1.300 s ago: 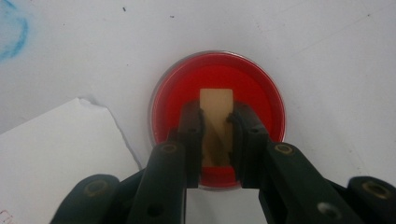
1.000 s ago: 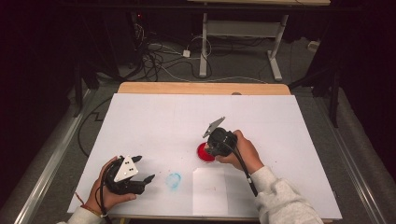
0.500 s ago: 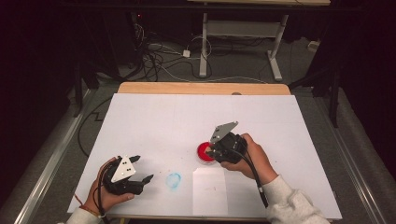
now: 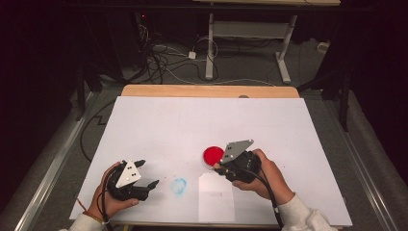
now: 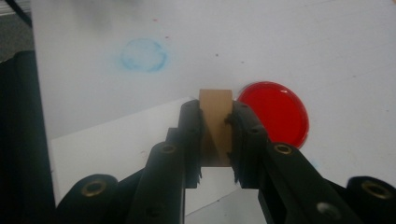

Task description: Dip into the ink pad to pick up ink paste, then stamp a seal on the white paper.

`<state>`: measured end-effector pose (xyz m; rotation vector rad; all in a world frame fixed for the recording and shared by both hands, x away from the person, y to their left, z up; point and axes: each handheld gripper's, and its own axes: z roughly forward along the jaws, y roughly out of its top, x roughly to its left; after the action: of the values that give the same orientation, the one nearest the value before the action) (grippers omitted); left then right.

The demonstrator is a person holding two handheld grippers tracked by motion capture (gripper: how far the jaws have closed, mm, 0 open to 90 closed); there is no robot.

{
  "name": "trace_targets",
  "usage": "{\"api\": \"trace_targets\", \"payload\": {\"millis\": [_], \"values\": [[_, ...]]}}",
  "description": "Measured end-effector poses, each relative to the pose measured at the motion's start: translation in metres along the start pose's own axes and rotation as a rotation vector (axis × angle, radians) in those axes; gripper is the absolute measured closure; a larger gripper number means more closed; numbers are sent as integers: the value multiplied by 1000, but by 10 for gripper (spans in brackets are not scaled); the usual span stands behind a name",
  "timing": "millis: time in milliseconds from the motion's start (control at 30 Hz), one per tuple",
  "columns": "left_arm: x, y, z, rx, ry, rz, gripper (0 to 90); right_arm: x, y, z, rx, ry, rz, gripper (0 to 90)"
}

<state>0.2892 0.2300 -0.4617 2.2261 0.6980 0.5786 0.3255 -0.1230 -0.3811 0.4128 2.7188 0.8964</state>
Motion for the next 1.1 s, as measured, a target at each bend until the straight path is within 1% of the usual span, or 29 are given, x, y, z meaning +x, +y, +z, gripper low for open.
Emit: {"api": "trace_targets", "payload": {"millis": [67, 100, 167, 233, 267, 333, 400, 567, 600, 700, 733, 767, 800, 833, 867, 967, 1033, 1100], "values": [[0, -1, 0, 3, 0, -2, 195, 3, -1, -2, -2, -3, -3, 763], [1, -1, -1, 3, 1, -2, 195, 4, -1, -2, -5, 7, -16, 763], [1, 0, 0, -2, 0, -7, 195, 7, -1, -4, -16, 11, -14, 762], [0, 0, 0, 3, -2, -3, 195, 10, -1, -4, -7, 18, -26, 762], [0, 0, 1, 4, -4, -2, 195, 12, -1, -4, -6, 17, -25, 762], [0, -1, 0, 7, -3, -6, 195, 15, -2, -4, 0, 35, -35, 762], [0, -2, 0, 7, -3, -7, 195, 18, -2, -4, -3, 36, -37, 762], [-2, -2, -1, 12, 2, -1, 195, 24, 0, -1, 19, 51, -70, 762], [-2, -2, -2, 14, 4, -3, 195, 25, 0, 0, 22, 51, -72, 762], [-1, -2, -4, 4, 8, -9, 195, 29, -1, 3, 35, 68, -78, 762], [0, -2, -4, -2, 13, -3, 195, 29, -1, 5, 42, 69, -83, 762], [0, -3, -4, 4, 9, -10, 195, 30, -1, 6, 50, 77, -80, 761], [0, -3, -4, 4, 16, -2, 195, 30, -1, 7, 51, 78, -85, 761], [0, -4, -4, 12, 12, -11, 195, 31, -1, 8, 51, 78, -82, 762], [0, -4, -3, 16, 11, -12, 195, 32, -1, 9, 61, 84, -88, 762], [-1, -4, -4, 16, 11, -9, 195, 34, -2, 12, 74, 84, -90, 762], [-1, -3, -4, 17, 12, 0, 195, 35, -4, 14, 88, 82, -93, 761], [-1, -2, -4, 9, 17, 6, 195, 35, -6, 16, 93, 89, -93, 761]]}}
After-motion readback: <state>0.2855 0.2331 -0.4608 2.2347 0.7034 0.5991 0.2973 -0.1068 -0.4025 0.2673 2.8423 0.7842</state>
